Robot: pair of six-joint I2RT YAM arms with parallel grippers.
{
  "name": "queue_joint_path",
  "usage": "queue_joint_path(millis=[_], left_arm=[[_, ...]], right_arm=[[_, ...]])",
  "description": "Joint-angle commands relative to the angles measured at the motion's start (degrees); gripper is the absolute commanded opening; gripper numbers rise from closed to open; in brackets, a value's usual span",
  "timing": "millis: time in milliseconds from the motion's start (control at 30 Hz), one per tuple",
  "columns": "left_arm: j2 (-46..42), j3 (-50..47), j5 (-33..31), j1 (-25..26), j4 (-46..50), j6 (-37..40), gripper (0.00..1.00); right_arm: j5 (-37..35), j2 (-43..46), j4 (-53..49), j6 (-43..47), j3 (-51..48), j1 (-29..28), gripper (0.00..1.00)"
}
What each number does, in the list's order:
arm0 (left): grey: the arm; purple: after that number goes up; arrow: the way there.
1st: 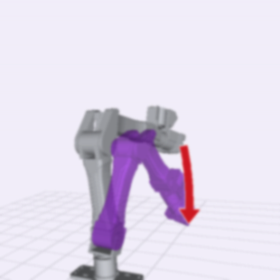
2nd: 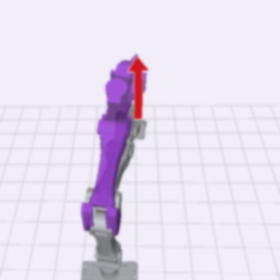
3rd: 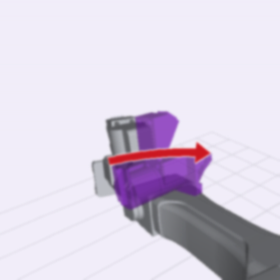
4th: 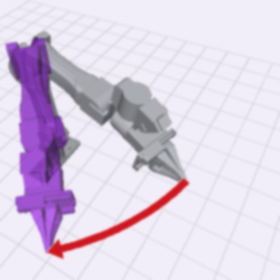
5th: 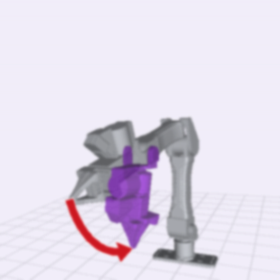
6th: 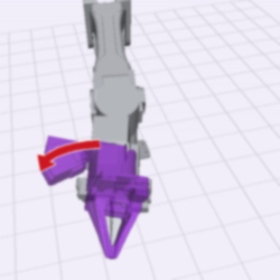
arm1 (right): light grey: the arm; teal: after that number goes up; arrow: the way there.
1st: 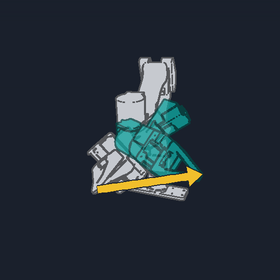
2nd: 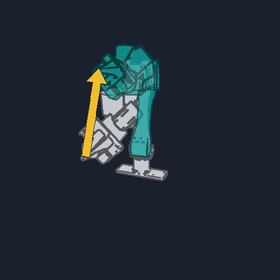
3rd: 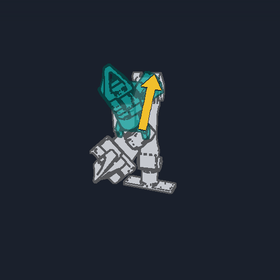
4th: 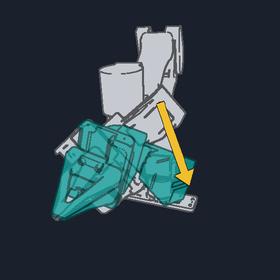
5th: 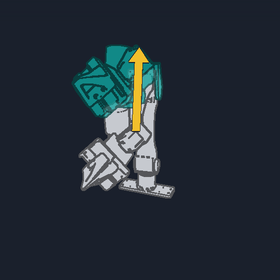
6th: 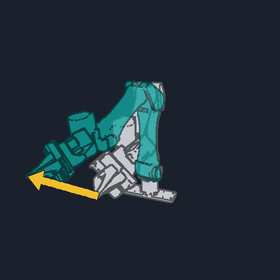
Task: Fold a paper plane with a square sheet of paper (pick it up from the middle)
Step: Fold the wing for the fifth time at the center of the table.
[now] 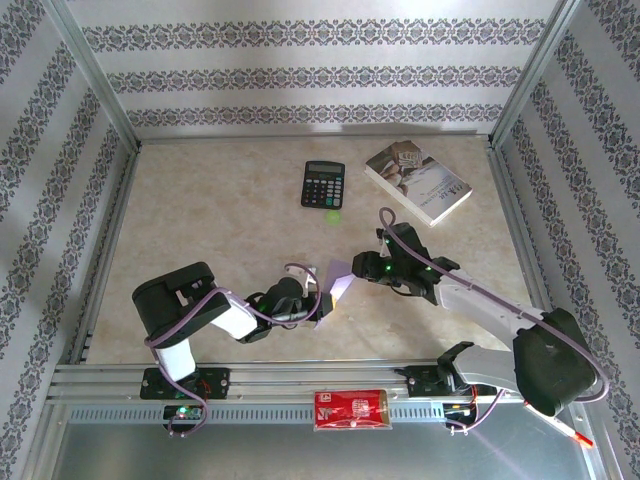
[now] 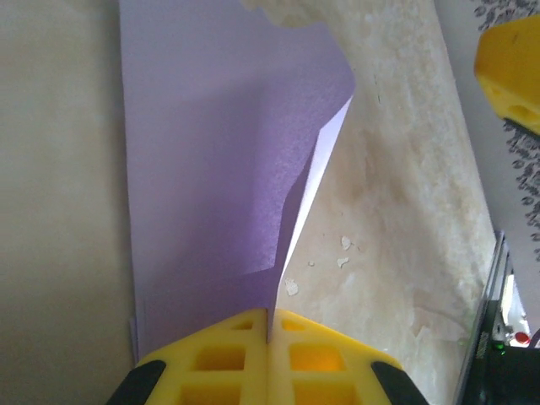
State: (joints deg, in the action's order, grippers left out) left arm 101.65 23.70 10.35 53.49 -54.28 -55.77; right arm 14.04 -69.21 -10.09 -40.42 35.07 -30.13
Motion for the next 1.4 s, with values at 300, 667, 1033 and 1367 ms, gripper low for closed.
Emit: queue_joint_path(millis=[300, 667, 1033, 1367], left_arm=[[3.6, -4.71, -4.87, -0.67, -8.89, -16.07, 0.0], [3.57, -6.46, -6.69, -0.53, -6.95, -20.5, 0.0], [2.11, -8.09, -9.28, -0.16, -2.42, -24.65, 0.0], [3.95, -8.68, -9.07, -0.1, -3.64, -26.58, 0.0]], right_arm=[[2.15, -5.2, 5.23, 2.41, 1.87, -3.97, 0.34], [5.73, -16.11, 7.41, 4.46, 8.46, -7.04, 0.24], [7.77, -24.02, 10.51, 5.67, 11.11, -7.48, 0.18], [8.67, -30.18, 12.55, 6.58, 13.3, -8.02, 0.17]])
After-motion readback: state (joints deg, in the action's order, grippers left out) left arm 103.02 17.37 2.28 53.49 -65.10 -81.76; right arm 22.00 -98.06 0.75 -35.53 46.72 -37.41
